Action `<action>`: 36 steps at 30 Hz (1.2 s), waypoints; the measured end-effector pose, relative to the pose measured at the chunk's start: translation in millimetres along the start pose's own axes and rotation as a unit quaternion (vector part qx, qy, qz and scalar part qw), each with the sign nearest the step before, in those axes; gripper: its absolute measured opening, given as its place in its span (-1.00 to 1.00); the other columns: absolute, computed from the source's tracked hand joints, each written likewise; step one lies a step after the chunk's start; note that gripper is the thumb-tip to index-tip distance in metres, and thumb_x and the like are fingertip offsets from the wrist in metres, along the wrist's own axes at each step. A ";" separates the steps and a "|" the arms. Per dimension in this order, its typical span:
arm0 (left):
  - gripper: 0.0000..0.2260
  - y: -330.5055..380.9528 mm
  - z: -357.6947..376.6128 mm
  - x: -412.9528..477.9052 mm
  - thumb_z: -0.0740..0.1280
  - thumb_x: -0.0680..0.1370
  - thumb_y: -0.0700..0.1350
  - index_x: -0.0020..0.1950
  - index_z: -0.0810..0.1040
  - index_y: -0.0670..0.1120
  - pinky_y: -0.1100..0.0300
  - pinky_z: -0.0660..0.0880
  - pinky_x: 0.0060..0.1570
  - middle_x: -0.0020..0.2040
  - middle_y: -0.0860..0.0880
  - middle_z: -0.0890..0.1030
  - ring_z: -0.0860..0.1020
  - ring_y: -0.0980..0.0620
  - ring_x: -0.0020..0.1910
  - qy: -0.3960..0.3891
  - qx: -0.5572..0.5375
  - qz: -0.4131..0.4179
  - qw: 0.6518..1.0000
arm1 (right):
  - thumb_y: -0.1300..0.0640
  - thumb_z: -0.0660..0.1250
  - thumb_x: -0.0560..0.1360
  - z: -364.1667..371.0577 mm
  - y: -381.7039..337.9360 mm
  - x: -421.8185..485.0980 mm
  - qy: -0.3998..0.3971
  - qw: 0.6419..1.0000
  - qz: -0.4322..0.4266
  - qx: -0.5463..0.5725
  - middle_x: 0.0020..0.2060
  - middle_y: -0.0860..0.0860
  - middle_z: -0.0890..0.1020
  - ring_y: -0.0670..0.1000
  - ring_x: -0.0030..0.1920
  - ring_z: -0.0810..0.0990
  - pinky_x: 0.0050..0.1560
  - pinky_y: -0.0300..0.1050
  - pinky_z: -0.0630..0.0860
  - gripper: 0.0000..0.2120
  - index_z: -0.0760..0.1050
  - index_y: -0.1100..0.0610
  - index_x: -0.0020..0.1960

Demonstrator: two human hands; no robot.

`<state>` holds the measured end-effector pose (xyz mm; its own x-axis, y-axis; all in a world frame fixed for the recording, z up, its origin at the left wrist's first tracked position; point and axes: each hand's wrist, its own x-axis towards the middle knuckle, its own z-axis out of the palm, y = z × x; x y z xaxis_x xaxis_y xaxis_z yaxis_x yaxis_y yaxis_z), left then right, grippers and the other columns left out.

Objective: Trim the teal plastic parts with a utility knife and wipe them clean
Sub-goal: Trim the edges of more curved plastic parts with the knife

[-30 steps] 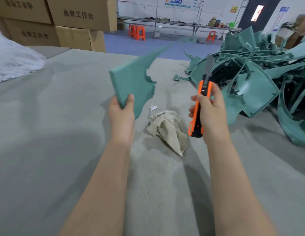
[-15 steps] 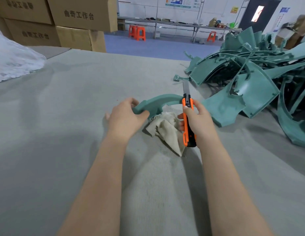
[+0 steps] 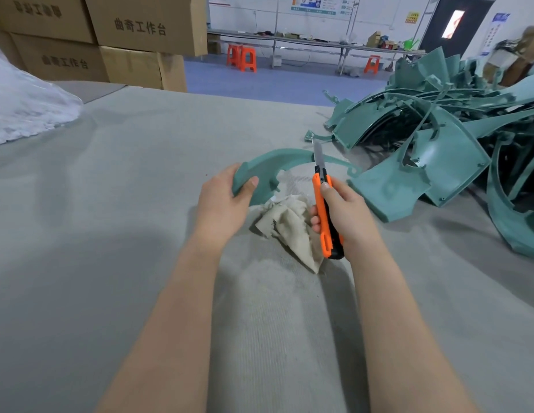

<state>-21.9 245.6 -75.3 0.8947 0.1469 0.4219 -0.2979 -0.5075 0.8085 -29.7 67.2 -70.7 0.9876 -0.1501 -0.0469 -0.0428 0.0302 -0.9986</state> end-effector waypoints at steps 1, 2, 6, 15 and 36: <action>-0.82 -0.2 0.2 0.4 0.28 0.60 -0.15 0.17 0.59 -0.10 0.19 0.43 -0.04 -0.05 0.00 0.64 0.57 -0.04 -0.01 -0.008 -0.003 0.000 1.000 | 0.10 0.17 0.66 0.8 -0.6 -1.0 -0.010 1.000 -0.002 -0.001 -0.45 0.07 0.54 -0.07 -0.55 0.49 -0.51 -0.24 0.48 -0.69 0.40 -0.01 0.39; -0.80 -0.1 1.0 0.5 0.28 0.60 -0.15 0.19 0.58 -0.11 0.14 0.46 0.03 -0.01 -0.03 0.65 0.58 -0.05 0.02 -0.015 -0.002 0.001 1.000 | 0.10 0.17 0.65 2.0 -1.2 -2.4 -0.020 1.000 -0.006 -0.005 -0.47 0.06 0.54 -0.06 -0.56 0.48 -0.51 -0.24 0.47 -0.73 0.44 -0.04 0.33; -0.80 0.8 2.1 0.5 0.27 0.60 -0.14 0.20 0.57 -0.10 0.05 0.48 0.08 0.03 -0.07 0.65 0.57 -0.09 0.05 -0.014 0.002 0.003 1.000 | 0.11 0.17 0.65 6.6 -3.0 -6.2 -0.044 0.999 -0.022 -0.018 -0.49 0.05 0.52 -0.05 -0.56 0.45 -0.52 -0.24 0.46 -0.81 0.47 -0.12 0.16; -0.82 -0.4 0.6 0.3 0.29 0.60 -0.13 0.17 0.58 -0.09 0.10 0.48 0.02 -0.05 0.01 0.62 0.58 -0.06 0.00 0.006 -0.016 -0.013 1.000 | 0.10 0.17 0.66 11.7 -9.8 -13.1 -0.138 0.989 -0.052 -0.029 -0.44 0.05 0.51 -0.05 -0.51 0.45 -0.49 -0.21 0.45 -0.79 0.51 -0.18 0.08; -0.84 2.0 -3.8 -0.1 0.29 0.59 -0.15 0.13 0.58 -0.13 0.01 0.51 0.06 -0.02 -0.11 0.65 0.59 -0.11 0.01 -0.008 -0.039 -0.022 0.999 | 0.11 0.18 0.65 1.7 -12.2 -13.1 -0.192 0.981 -0.022 0.009 -0.44 0.06 0.49 -0.04 -0.53 0.41 -0.53 -0.23 0.39 -0.78 0.56 -0.14 0.06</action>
<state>-23.8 247.8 -72.2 0.9123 0.1540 0.3794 -0.2830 -0.4325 0.8561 -41.9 70.5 -57.8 0.9729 0.2311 0.0120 0.0005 0.0498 -0.9988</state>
